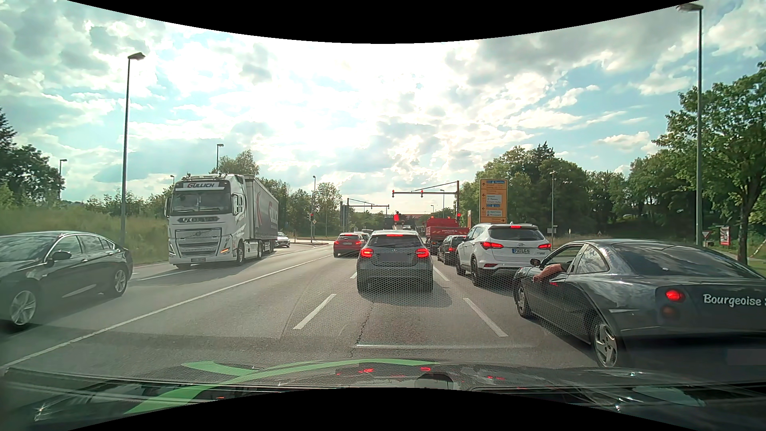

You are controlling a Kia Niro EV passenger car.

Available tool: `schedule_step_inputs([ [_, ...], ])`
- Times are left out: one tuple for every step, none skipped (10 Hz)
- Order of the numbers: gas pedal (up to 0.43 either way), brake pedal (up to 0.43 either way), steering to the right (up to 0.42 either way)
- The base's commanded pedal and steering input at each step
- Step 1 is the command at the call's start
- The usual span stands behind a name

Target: Follow the waypoints while adhering to traffic rules and regulations

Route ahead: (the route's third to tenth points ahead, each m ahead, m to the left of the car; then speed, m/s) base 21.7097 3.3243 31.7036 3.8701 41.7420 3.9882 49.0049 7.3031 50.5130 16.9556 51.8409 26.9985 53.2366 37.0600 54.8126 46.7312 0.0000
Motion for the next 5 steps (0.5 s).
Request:
schedule_step_inputs([
  [0.000, 0.549, -0.008],
  [0.000, 0.549, -0.008],
  [0.000, 0.555, -0.008],
  [0.000, 0.555, -0.008],
  [0.000, 0.549, -0.008],
])
